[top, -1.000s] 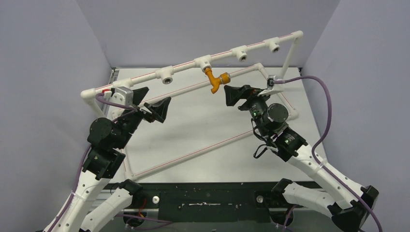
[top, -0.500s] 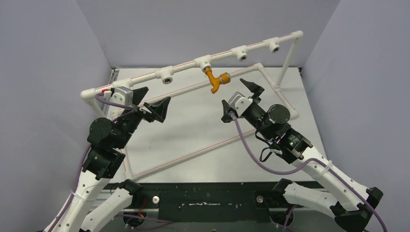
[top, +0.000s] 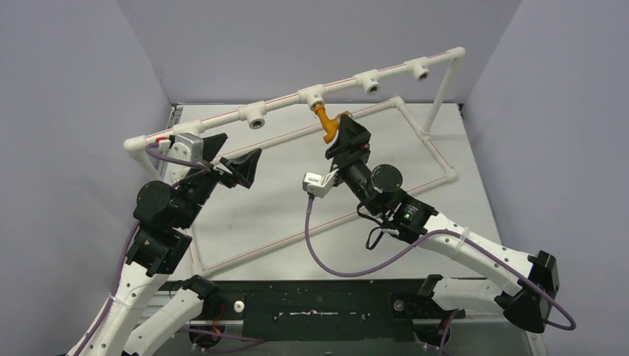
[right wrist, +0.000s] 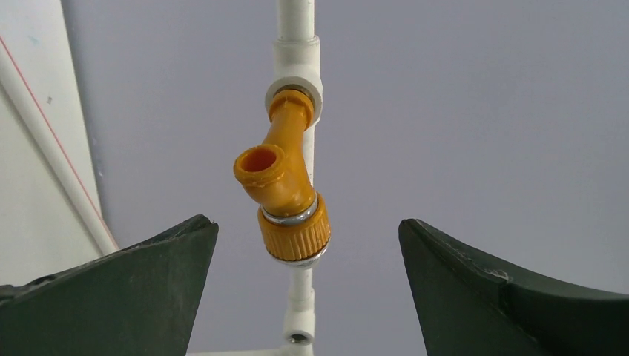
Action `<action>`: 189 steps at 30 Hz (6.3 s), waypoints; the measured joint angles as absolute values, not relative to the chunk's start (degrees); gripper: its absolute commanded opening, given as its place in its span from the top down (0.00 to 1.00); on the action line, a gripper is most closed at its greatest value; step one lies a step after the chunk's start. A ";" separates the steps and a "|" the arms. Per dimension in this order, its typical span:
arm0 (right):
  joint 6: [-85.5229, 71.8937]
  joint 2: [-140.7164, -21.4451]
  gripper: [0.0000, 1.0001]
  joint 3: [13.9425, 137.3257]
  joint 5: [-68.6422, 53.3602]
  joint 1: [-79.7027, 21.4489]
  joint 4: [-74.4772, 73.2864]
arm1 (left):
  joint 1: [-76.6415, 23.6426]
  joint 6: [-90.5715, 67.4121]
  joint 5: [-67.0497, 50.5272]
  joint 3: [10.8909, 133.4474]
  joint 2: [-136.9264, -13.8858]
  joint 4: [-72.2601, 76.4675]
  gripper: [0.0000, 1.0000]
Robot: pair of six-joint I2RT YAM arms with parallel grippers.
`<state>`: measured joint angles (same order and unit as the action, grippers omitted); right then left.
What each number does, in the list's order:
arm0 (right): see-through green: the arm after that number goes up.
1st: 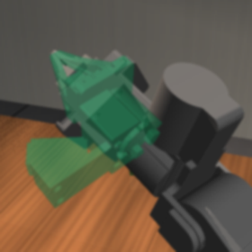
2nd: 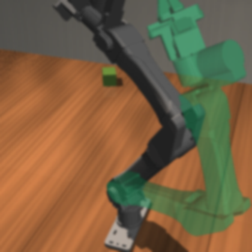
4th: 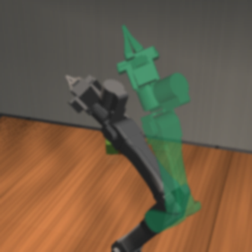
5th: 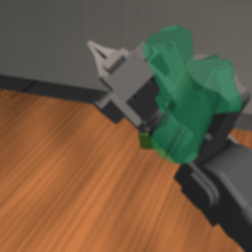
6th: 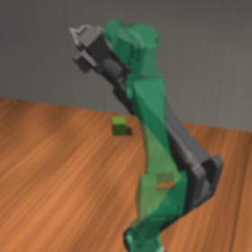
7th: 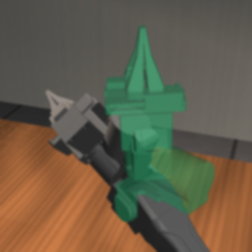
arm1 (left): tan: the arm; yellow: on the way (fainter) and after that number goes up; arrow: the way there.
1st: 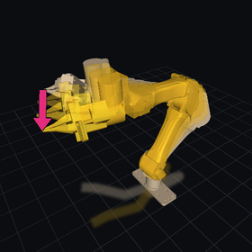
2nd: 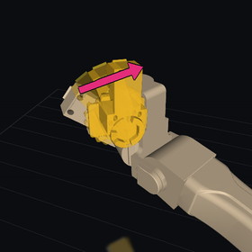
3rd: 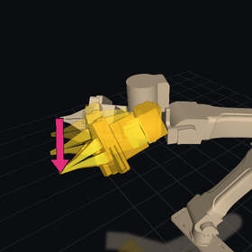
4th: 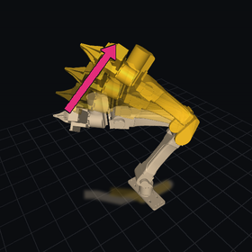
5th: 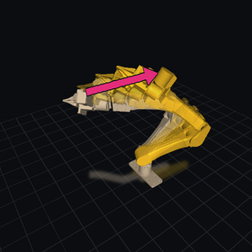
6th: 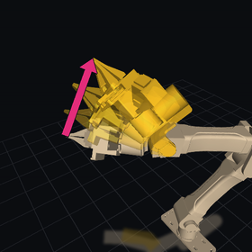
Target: Install the water faucets
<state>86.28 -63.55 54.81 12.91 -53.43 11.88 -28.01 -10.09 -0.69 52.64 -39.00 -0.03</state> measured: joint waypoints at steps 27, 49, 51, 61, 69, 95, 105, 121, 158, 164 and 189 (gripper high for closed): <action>91.66 -72.82 1.00 55.48 18.44 -53.41 23.88 | -28.03 -10.09 -0.69 52.64 -39.03 -0.03 0.03; 27.97 -72.86 1.00 55.31 24.56 -54.15 30.22 | -28.03 -10.11 -0.69 52.64 -39.13 -0.03 0.03; 19.44 -72.90 1.00 55.24 25.63 -54.15 30.79 | -28.03 -10.11 -0.69 52.64 -39.11 -0.03 0.03; -13.98 -73.10 1.00 54.26 30.24 -54.13 33.10 | -28.03 -10.11 -0.69 52.64 -38.87 -0.03 0.03; -42.17 -72.95 1.00 52.49 31.29 -52.27 33.67 | -28.08 -10.13 -0.71 52.64 -38.76 -0.03 0.03; -76.03 -66.50 0.17 53.65 27.97 -46.85 18.24 | -28.08 -10.31 -0.71 52.64 -39.94 -0.03 0.03; -52.53 -59.27 0.16 52.93 23.42 -45.67 16.84 | -28.08 -10.31 -0.71 52.64 -39.94 -0.03 0.03; 4.95 -58.74 0.12 64.88 0.99 -44.73 3.22 | -28.08 -10.33 -0.84 52.64 -39.92 -0.03 0.03; 102.45 -75.46 0.59 59.33 24.05 -57.17 16.47 | -28.47 -10.33 -0.91 52.64 -39.44 -0.16 0.03; 100.64 -76.29 1.00 59.35 24.75 -57.45 19.25 | -28.47 -10.33 -0.91 52.64 -39.40 -0.19 0.03; 25.21 -75.13 1.00 56.55 26.22 -55.31 35.48 | -28.47 -10.33 -0.89 52.64 -39.16 -0.19 0.03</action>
<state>25.21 -75.13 56.55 26.22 -55.31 35.48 -28.47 -10.33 -0.89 52.64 -39.16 -0.19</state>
